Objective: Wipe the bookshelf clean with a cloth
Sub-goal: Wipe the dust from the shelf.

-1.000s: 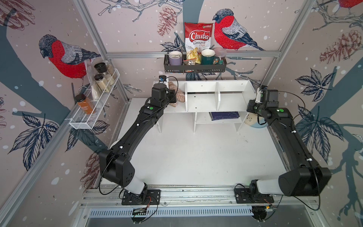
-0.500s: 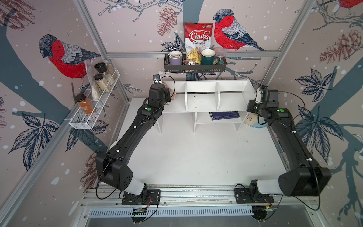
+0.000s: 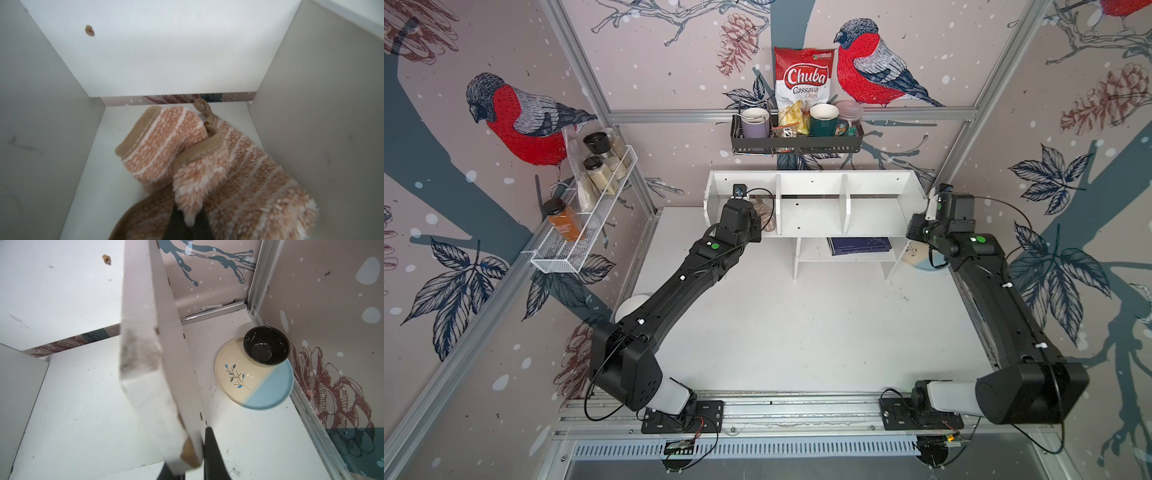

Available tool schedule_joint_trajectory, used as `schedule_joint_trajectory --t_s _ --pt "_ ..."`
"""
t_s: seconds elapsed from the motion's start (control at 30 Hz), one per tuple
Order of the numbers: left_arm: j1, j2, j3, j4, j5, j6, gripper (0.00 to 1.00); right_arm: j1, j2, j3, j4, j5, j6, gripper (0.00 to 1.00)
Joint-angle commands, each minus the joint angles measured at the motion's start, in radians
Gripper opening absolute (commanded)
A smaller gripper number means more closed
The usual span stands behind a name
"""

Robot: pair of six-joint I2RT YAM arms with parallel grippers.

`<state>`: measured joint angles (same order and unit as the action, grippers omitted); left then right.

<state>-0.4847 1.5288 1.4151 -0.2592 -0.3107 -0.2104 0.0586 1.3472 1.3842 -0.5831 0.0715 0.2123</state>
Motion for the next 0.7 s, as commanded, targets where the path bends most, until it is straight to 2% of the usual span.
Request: schedule_joint_trajectory --t_s 0.0,0.13,0.23,0.3,0.37,0.43,0.67 --pt "0.000 0.051 0.118 0.003 -0.008 -0.006 0.00 0.000 0.007 0.010 -0.001 -0.081 0.122 0.00" --pt "0.024 0.144 0.327 -0.048 -0.005 -0.008 0.00 0.000 0.008 0.019 -0.007 -0.090 0.121 0.00" --pt "0.038 0.174 0.422 -0.099 -0.085 0.018 0.00 0.000 0.007 0.021 -0.011 -0.094 0.120 0.00" --pt "0.052 0.169 0.435 -0.130 -0.161 0.035 0.00 0.002 0.007 0.022 -0.011 -0.101 0.121 0.00" --pt "0.064 0.149 0.413 -0.152 -0.247 0.063 0.00 0.005 0.007 0.022 -0.008 -0.102 0.121 0.00" --pt "0.082 0.113 0.354 -0.159 -0.282 0.080 0.00 0.007 0.007 0.022 -0.006 -0.102 0.121 0.00" --pt "0.074 0.015 0.120 -0.126 -0.197 0.063 0.00 0.006 0.012 0.020 -0.001 -0.095 0.122 0.00"
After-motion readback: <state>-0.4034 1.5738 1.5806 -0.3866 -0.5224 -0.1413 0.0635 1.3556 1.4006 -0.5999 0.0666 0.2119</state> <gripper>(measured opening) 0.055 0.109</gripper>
